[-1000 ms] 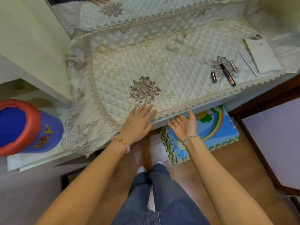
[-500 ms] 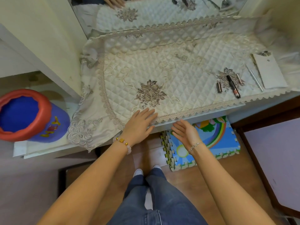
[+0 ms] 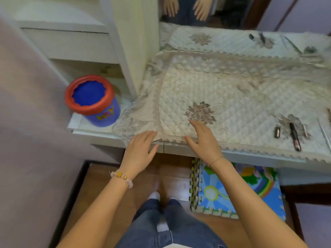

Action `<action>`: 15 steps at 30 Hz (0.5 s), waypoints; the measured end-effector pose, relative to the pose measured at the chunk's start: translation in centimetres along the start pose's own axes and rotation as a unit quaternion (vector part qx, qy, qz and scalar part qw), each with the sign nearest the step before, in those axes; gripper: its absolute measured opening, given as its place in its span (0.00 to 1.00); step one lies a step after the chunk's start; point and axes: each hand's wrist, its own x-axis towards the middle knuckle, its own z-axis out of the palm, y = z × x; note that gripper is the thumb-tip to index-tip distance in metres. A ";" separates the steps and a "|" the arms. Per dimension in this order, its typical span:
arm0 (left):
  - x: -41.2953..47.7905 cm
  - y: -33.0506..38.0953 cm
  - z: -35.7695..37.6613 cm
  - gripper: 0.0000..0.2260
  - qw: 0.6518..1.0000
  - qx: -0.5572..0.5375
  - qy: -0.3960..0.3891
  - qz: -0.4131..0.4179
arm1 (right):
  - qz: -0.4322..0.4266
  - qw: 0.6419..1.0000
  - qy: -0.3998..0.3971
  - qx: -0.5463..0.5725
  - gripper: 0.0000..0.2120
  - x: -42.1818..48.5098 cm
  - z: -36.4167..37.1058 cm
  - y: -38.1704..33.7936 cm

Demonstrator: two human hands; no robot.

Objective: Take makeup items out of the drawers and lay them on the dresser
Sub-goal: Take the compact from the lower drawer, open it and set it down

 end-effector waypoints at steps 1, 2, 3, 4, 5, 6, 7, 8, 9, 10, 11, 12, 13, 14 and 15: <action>-1.2 -0.2 -0.3 0.21 0.999 -0.006 0.019 -0.033 | -0.023 1.000 -0.014 -0.014 0.28 0.3 0.5 -0.4; -2.3 -0.4 -0.5 0.19 0.997 -0.014 0.038 -0.066 | -0.043 0.998 -0.027 -0.024 0.27 0.6 1.0 -0.8; -3.5 -0.6 -0.6 0.18 0.994 -0.021 0.055 -0.097 | -0.063 0.997 -0.039 -0.034 0.27 0.9 1.5 -1.2; -4.6 -0.9 -0.7 0.17 0.990 -0.027 0.068 -0.122 | -0.083 0.994 -0.050 -0.044 0.27 1.3 2.1 -1.7; -5.7 -1.1 -0.7 0.16 0.986 -0.032 0.079 -0.143 | -0.102 0.991 -0.061 -0.054 0.27 1.6 2.6 -2.2; -6.7 -1.3 -0.8 0.16 0.982 -0.039 0.087 -0.165 | -0.118 0.989 -0.070 -0.062 0.27 1.9 3.1 -2.7; -7.7 -1.4 -0.9 0.16 0.977 -0.049 0.092 -0.188 | -0.131 0.986 -0.079 -0.067 0.27 2.2 3.4 -3.2; -8.6 -1.6 -0.9 0.15 0.970 -0.062 0.098 -0.212 | -0.142 0.984 -0.087 -0.071 0.27 2.5 3.8 -3.7; -9.3 -1.8 -1.0 0.15 0.962 -0.079 0.105 -0.239 | -0.152 0.981 -0.094 -0.075 0.26 2.9 4.1 -4.2; -10.0 -2.1 -0.8 0.15 0.950 -0.103 0.112 -0.271 | -0.163 0.978 -0.101 -0.080 0.26 3.3 4.4 -4.8; -10.5 -2.4 -0.8 0.14 0.934 -0.136 0.124 -0.306 | -0.173 0.976 -0.106 -0.084 0.26 3.7 4.8 -5.3; -10.8 -2.9 -0.6 0.13 0.909 -0.183 0.140 -0.346 | -0.182 0.973 -0.111 -0.089 0.26 4.2 5.2 -5.7; -11.0 -3.3 -0.4 0.11 0.875 -0.245 0.156 -0.387 | -0.188 0.971 -0.118 -0.094 0.26 4.7 5.7 -6.1; -11.0 -3.8 -0.2 0.10 0.830 -0.317 0.167 -0.427 | -0.192 0.968 -0.125 -0.100 0.26 5.3 6.2 -6.5; -10.7 -4.3 0.0 0.09 0.780 -0.389 0.175 -0.458 | -0.194 0.967 -0.130 -0.106 0.26 5.8 6.7 -6.8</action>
